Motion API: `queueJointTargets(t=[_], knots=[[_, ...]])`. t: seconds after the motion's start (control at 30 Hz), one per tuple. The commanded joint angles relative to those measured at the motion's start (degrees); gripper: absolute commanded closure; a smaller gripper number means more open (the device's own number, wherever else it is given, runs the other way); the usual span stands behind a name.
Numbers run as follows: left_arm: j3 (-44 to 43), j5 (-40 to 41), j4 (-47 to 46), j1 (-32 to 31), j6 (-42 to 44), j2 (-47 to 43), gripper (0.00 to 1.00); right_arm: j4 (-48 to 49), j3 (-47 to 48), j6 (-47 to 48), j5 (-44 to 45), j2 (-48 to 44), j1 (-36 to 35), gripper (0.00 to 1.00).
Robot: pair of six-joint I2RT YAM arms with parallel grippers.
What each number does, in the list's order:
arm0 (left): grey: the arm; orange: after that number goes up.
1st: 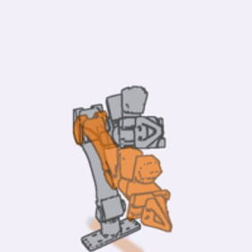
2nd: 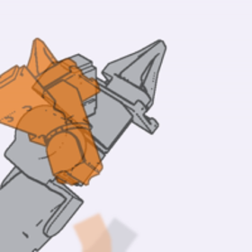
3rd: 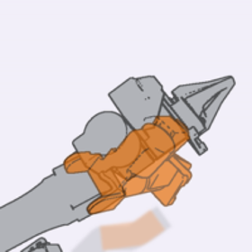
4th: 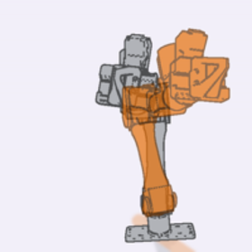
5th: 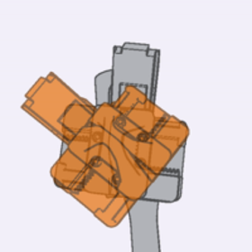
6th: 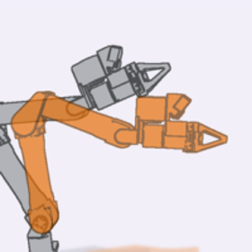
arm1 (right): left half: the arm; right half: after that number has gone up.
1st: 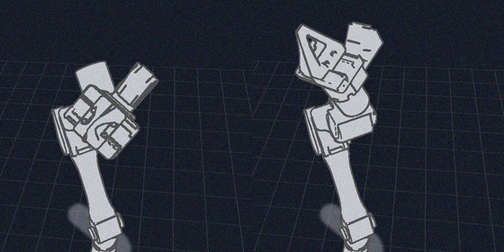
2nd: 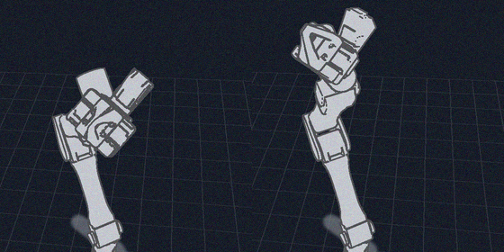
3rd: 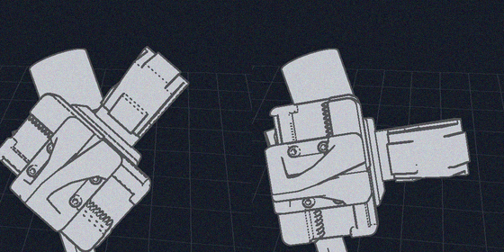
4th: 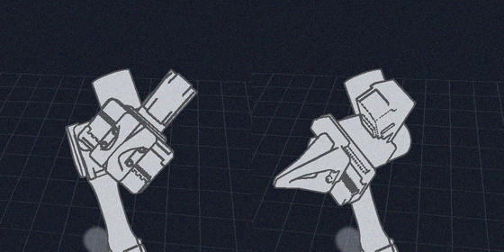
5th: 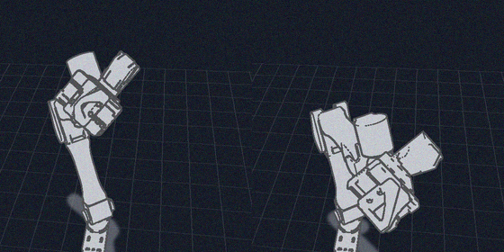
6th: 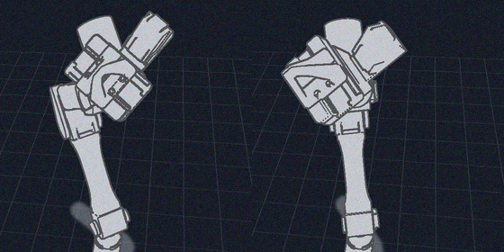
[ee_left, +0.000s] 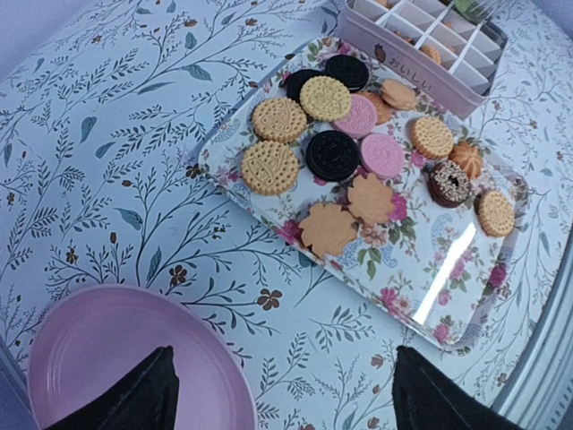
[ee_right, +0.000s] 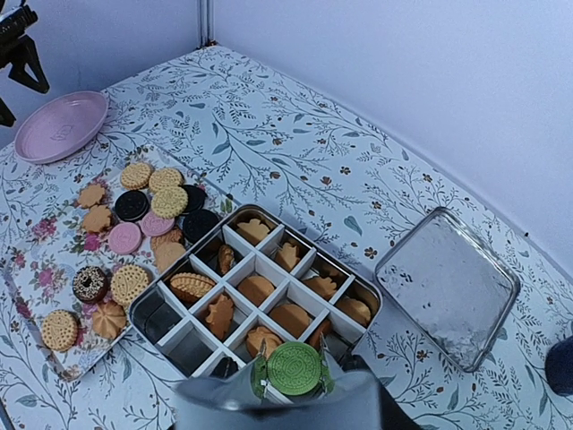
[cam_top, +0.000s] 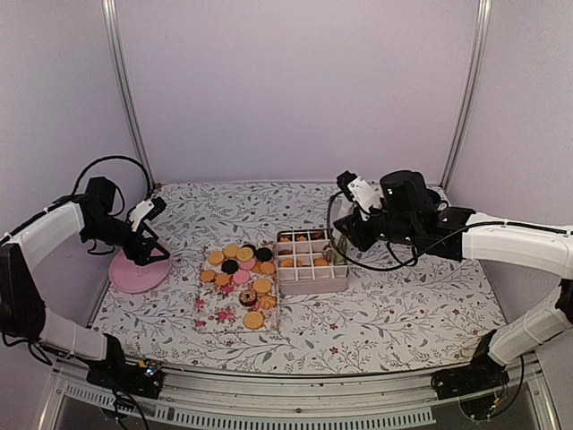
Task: Pack the cookies
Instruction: Place the fake cookies in the empty pocket of the box.
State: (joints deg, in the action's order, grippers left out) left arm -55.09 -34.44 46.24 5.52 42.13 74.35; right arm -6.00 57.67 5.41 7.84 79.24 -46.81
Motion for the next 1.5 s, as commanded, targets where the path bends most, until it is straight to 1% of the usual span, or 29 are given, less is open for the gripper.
queueJointTargets(t=[0.0,0.27,0.57,0.9,1.17,1.4,1.47], knots=[[-1.0,-0.1,0.9,0.0,1.3,0.1,0.17,3.2,-0.2,-0.1,-0.3,0.7,0.3,0.61],[-1.1,0.1,1.1,0.0,1.4,-0.2,0.17,3.1,0.7,0.7,-0.1,1.6,0.4,0.53],[-1.4,0.1,1.6,0.0,1.2,-0.3,0.17,2.0,3.8,1.8,-0.6,-1.0,0.3,0.54],[-1.0,-0.3,1.2,0.0,0.9,-0.1,0.17,1.4,3.0,1.9,0.7,-1.7,0.4,0.67],[-0.4,-0.1,1.1,0.0,1.5,-0.2,0.17,1.4,2.5,1.4,0.1,-1.3,0.5,0.73],[-0.2,-0.2,0.8,0.0,1.6,-0.3,0.17,0.6,5.7,2.4,-0.1,-2.3,0.5,0.79],[-0.4,-0.3,0.8,0.0,1.6,-0.3,0.17,0.4,6.8,2.7,-0.2,-2.6,0.6,0.80]])
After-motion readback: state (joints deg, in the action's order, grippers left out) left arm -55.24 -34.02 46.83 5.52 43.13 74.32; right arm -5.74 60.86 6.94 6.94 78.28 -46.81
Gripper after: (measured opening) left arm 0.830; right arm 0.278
